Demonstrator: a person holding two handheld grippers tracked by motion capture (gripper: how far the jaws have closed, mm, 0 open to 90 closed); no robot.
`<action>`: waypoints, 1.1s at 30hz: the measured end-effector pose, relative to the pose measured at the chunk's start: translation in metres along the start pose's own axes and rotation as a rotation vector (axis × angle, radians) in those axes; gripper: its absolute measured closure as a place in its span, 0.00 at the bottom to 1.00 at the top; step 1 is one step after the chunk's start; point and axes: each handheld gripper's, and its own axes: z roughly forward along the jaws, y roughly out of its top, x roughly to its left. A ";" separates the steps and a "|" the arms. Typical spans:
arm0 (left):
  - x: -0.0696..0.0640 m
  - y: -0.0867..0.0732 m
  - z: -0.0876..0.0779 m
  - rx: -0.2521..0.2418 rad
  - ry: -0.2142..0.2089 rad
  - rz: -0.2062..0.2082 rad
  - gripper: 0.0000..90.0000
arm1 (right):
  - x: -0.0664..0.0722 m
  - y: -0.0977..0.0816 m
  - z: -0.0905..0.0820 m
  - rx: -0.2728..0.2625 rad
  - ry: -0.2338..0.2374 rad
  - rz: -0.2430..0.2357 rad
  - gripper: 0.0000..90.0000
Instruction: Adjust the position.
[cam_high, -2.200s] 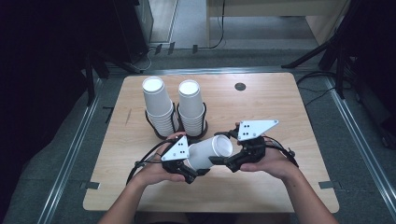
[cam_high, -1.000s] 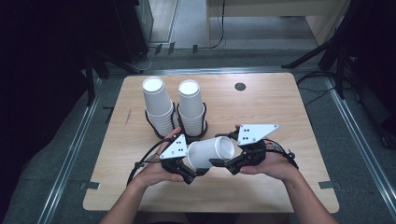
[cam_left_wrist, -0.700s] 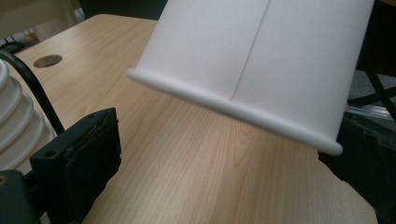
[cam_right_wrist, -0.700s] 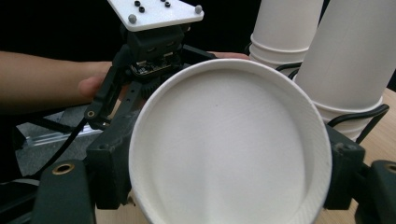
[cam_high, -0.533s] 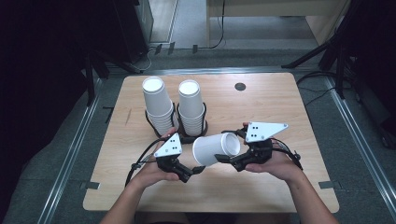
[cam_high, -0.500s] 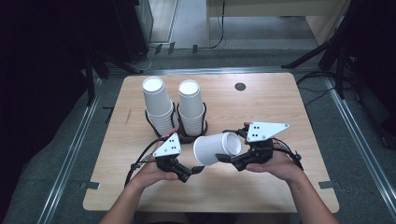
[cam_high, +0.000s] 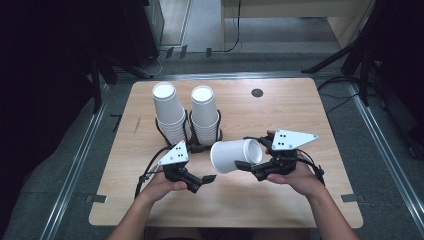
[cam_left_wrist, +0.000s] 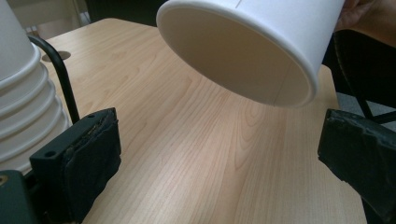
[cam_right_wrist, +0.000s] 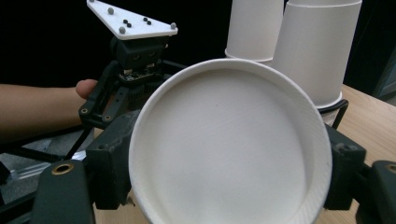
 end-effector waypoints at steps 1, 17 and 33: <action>0.000 0.000 0.000 0.000 0.003 0.002 0.00 | 0.000 0.000 -0.001 -0.004 0.002 0.005 0.25; -0.003 0.003 0.004 -0.032 -0.031 -0.011 0.00 | -0.006 -0.012 -0.004 -0.137 0.060 0.092 0.25; -0.012 0.008 0.012 -0.075 -0.043 0.004 0.00 | -0.002 -0.011 0.004 -0.140 0.120 0.105 0.25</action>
